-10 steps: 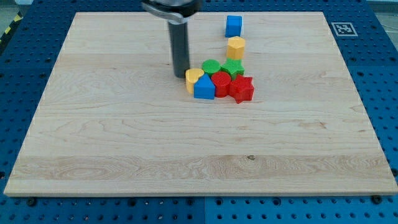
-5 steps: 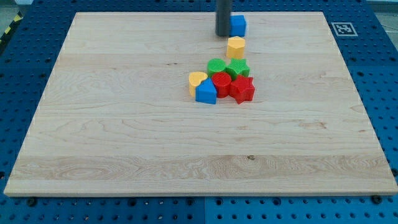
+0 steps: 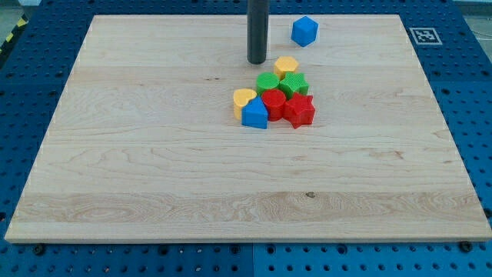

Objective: Push the yellow hexagon into the stars

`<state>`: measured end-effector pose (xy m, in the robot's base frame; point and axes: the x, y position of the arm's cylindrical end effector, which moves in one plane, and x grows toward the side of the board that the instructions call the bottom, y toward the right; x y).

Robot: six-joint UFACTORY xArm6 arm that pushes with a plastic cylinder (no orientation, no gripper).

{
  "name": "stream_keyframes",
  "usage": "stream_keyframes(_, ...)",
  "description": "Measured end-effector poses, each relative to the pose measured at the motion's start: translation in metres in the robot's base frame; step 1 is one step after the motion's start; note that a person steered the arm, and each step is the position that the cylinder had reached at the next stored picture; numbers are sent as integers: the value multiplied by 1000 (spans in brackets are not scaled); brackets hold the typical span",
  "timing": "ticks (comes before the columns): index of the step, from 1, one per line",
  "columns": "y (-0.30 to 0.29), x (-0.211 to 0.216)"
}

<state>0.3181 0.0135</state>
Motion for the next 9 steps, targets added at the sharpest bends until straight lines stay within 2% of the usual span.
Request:
stream_keyframes(2,72,16)
stream_keyframes(3,106,36)
stream_keyframes(4,115,68)
stream_keyframes(5,116,70)
stream_keyframes(6,137,44)
stream_keyframes(7,172,48)
stream_keyframes(9,166,113)
